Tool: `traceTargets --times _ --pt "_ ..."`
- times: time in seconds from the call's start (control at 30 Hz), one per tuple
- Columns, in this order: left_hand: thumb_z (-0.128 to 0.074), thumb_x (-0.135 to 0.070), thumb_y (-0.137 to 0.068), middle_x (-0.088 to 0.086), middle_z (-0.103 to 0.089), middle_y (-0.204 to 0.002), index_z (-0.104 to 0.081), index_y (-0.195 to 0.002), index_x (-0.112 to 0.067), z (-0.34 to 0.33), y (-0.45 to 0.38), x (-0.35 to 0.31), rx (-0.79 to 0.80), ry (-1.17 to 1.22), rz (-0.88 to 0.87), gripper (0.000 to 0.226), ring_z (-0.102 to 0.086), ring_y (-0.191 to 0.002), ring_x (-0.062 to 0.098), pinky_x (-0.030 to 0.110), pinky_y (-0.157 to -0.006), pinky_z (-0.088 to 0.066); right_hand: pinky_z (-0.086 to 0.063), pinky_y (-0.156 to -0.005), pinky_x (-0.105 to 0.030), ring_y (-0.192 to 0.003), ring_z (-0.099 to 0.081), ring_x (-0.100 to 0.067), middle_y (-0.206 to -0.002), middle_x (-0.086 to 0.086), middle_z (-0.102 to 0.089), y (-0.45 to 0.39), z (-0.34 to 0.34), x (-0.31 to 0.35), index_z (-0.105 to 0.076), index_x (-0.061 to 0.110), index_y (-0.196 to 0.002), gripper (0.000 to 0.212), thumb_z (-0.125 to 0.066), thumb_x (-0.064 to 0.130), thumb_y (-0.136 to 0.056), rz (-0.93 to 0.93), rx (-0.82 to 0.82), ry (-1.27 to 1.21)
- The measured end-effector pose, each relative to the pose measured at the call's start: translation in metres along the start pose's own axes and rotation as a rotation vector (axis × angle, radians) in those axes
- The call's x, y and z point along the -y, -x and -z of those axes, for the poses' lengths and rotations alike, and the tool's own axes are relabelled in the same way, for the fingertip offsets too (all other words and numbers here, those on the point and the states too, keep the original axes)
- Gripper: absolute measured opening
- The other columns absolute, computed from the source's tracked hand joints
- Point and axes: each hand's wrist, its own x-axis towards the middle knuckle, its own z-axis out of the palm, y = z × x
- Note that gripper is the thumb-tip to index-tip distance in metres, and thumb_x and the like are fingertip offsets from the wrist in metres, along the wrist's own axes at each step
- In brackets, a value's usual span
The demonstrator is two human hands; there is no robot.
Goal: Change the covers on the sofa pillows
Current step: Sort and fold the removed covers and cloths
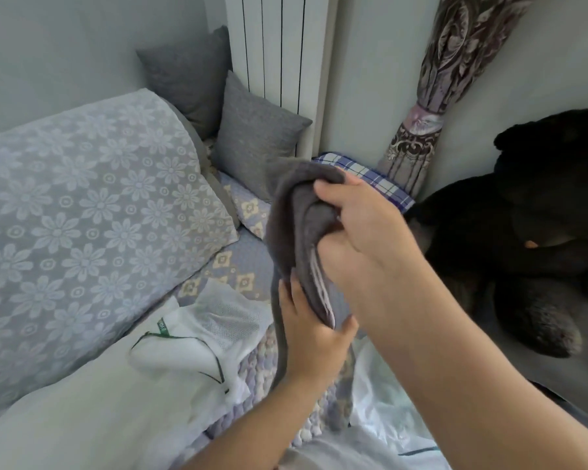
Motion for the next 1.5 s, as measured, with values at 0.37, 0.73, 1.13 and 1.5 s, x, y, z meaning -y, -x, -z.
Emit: traceTargets --times 0.37,0.73,1.13,1.5 --pt "-0.048 -0.015 -0.102 -0.002 -0.076 -0.083 -0.071 -0.104 -0.018 0.069 -0.095 0.023 -0.215 0.616 0.542 0.023 -0.071 -0.074 0.016 0.032 -0.07 -0.053 -0.047 -0.071 -0.007 -0.073 -0.061 0.007 -0.083 0.007 -0.053 0.013 0.101 0.028 -0.064 0.013 -0.102 0.023 -0.044 0.001 -0.1 0.25 -0.378 0.46" --pt "-0.055 -0.029 -0.092 0.01 -0.074 -0.102 -0.08 -0.093 -0.012 0.136 -0.102 -0.034 0.626 0.562 0.612 0.03 -0.069 -0.093 0.022 0.039 -0.094 -0.052 -0.035 -0.113 -0.036 -0.137 -0.039 -0.002 -0.154 0.018 -0.034 -0.018 0.161 -0.062 -0.025 0.047 -0.15 0.095 -0.083 0.051 -0.075 -0.142 0.127 0.947" --pt "-0.066 -0.057 -0.089 0.021 -0.062 -0.135 -0.063 -0.134 -0.004 0.167 -0.078 0.059 0.669 0.862 0.9 0.069 -0.059 -0.126 0.036 0.049 -0.112 -0.041 -0.051 -0.098 -0.058 -0.105 -0.068 -0.042 -0.113 -0.023 -0.071 -0.037 0.128 -0.103 -0.06 0.005 -0.127 0.04 -0.07 0.013 -0.089 -0.497 0.022 0.388" --pt "-0.057 -0.02 -0.098 0.014 -0.071 -0.099 -0.073 -0.111 -0.003 0.164 -0.088 0.13 0.687 0.877 0.777 0.027 -0.069 -0.089 0.022 0.033 -0.081 -0.054 -0.056 -0.095 -0.045 -0.119 -0.063 -0.037 -0.117 -0.011 -0.072 -0.039 0.173 -0.139 -0.069 -0.014 -0.103 0.024 -0.057 -0.016 -0.082 -0.31 -0.017 0.579"
